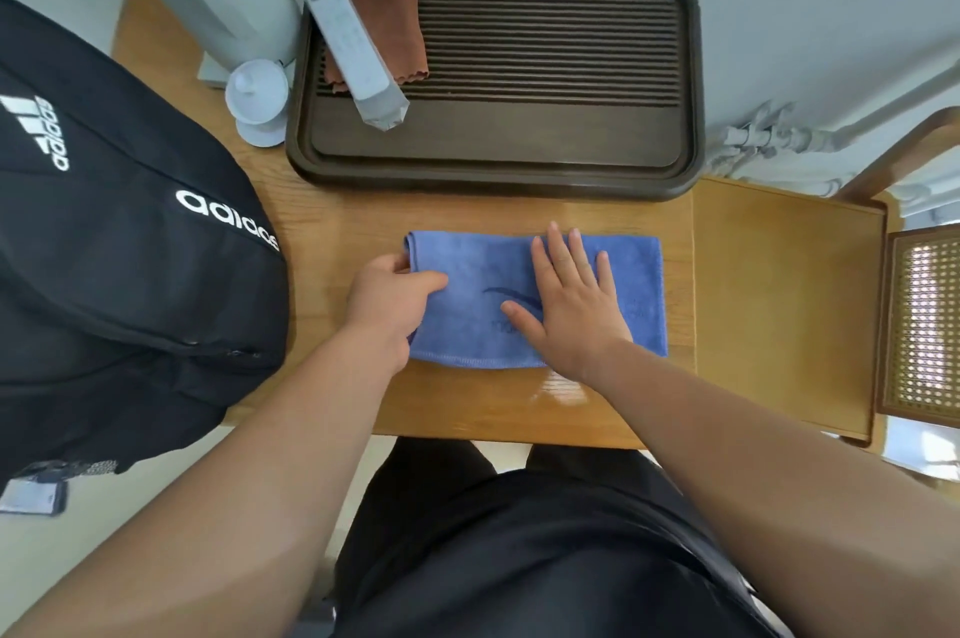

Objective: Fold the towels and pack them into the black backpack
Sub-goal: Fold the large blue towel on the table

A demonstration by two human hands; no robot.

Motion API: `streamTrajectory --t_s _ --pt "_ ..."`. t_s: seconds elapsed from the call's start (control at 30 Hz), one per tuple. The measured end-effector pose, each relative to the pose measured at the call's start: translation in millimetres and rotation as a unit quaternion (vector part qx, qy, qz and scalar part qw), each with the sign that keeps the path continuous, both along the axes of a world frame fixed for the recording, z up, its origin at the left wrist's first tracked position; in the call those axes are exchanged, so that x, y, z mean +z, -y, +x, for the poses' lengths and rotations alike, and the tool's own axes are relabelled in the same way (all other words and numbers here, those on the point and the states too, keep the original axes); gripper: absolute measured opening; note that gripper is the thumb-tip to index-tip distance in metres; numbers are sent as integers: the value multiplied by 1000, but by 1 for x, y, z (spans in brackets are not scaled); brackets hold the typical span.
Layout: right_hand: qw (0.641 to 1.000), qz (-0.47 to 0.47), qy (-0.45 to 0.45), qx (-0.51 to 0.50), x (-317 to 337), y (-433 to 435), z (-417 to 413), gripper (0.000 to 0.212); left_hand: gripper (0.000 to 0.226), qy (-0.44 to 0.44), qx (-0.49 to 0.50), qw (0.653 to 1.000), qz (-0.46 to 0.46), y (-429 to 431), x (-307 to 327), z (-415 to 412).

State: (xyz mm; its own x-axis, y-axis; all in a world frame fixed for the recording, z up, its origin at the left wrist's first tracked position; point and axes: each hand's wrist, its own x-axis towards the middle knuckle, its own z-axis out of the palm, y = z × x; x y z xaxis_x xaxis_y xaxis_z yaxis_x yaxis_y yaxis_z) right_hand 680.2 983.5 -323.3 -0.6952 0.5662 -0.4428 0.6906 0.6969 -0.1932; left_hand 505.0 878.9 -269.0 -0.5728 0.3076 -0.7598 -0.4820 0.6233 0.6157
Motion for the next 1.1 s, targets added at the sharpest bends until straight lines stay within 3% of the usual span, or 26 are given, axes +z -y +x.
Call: streamTrajectory --t_s 0.2,0.4,0.53,0.63,0.7,0.8,0.93,1.1 --pt "971 -65 -156 -168 21 -24 62 70 26 -141 -100 983 67 -25 47 43" --pt "867 -274 -260 -325 32 -45 99 45 19 -251 -224 941 37 -79 32 111" --pt "815 -361 -279 -359 34 -53 116 44 29 -253 -282 925 12 -109 4 146" --pt "819 -377 -255 -348 32 -58 125 47 44 -206 -355 912 -27 -118 -10 161" --pt "828 -384 -237 -333 32 -62 128 47 41 -196 -380 903 -36 -117 -12 164" --pt "845 -384 -221 -300 32 -67 126 44 34 -270 -377 885 -41 -105 -9 158" --pt "899 -335 -167 -228 25 -69 112 45 35 -388 -371 843 -26 -79 -12 143" --pt "933 -285 -137 -174 30 -68 98 57 64 -413 -387 818 -101 -58 -16 136"
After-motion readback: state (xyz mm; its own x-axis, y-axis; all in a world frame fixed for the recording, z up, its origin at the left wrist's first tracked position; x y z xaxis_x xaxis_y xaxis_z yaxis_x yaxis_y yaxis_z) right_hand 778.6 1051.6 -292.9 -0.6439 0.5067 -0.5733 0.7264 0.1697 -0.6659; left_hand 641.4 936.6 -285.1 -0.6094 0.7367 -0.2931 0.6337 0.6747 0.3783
